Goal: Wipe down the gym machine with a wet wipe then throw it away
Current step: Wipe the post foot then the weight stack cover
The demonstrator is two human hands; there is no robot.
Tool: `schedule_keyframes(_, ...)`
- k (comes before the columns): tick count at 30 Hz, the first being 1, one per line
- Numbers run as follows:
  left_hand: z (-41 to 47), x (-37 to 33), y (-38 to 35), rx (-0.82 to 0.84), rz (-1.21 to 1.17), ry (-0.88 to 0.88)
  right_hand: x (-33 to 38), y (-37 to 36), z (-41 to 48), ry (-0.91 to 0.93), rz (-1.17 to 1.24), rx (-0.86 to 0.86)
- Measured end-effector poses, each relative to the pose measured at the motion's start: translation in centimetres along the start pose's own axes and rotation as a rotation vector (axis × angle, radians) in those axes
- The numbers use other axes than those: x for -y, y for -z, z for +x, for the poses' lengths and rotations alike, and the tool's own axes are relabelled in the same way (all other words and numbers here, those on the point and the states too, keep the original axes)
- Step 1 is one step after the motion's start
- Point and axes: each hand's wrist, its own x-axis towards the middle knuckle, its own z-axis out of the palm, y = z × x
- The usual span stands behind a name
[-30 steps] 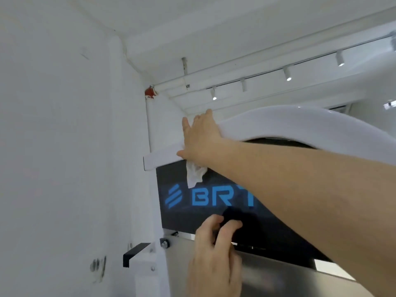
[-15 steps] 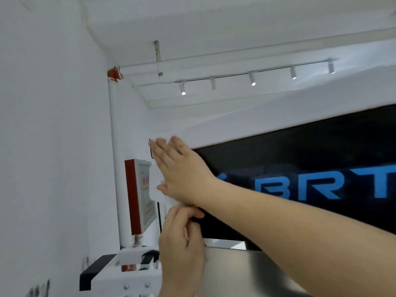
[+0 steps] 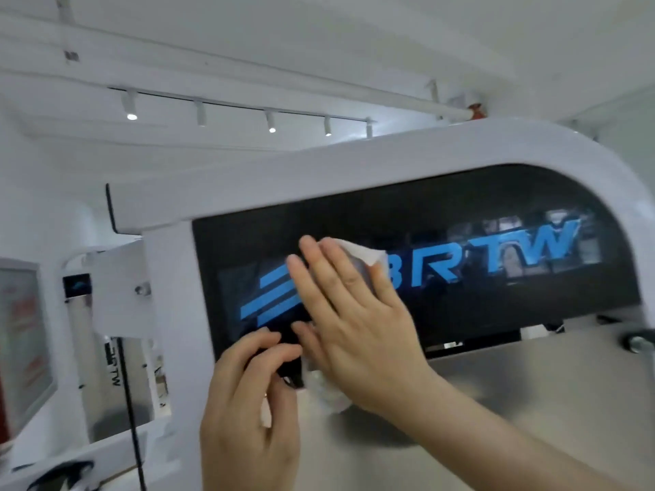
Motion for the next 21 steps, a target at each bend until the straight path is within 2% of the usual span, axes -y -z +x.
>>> schedule_keyframes(4,1.3,-0.6,0.1,-0.112,-0.039,0.124,3.1,-0.2,4.3,0.16,-0.03,-0.008)
schedule_keyframes(7,1.3,-1.0,-0.1,-0.022,0.004,0.131,0.6,0.5,4.2,0.199,-0.032,-0.023)
schedule_keyframes(9,0.5,-1.3,-0.9,0.077,0.077,0.027,-4.3,1.5,3.1,0.035,-0.046,-0.064)
schedule_keyframes(11,-0.2,-1.8,-2.1,0.195,0.175,-0.128,-11.1,2.8,1.4,-0.229,-0.124,-0.079)
schedule_keyframes(13,-0.3,-2.6,-3.3,0.249,0.222,-0.182,-15.1,3.9,-0.2,-0.462,-0.089,-0.075)
schedule_keyframes(14,-0.3,-3.1,-4.0,0.255,0.225,-0.177,-15.1,3.8,-0.6,-0.509,-0.062,-0.102)
schedule_keyframes(16,-0.4,-4.4,-5.3,0.261,0.2,-0.162,-12.1,2.5,-1.3,-0.405,-0.069,-0.111)
schedule_keyframes(18,-1.0,-5.5,-6.5,0.272,0.167,-0.142,-8.5,1.2,-2.7,-0.158,-0.065,-0.067)
schedule_keyframes(20,-1.9,-6.0,-7.5,0.27,0.184,-0.135,-8.7,1.2,-3.9,0.013,-0.077,-0.028)
schedule_keyframes(21,-2.3,-6.1,-7.9,0.268,0.208,-0.141,-10.3,1.5,-4.3,0.043,-0.098,-0.021)
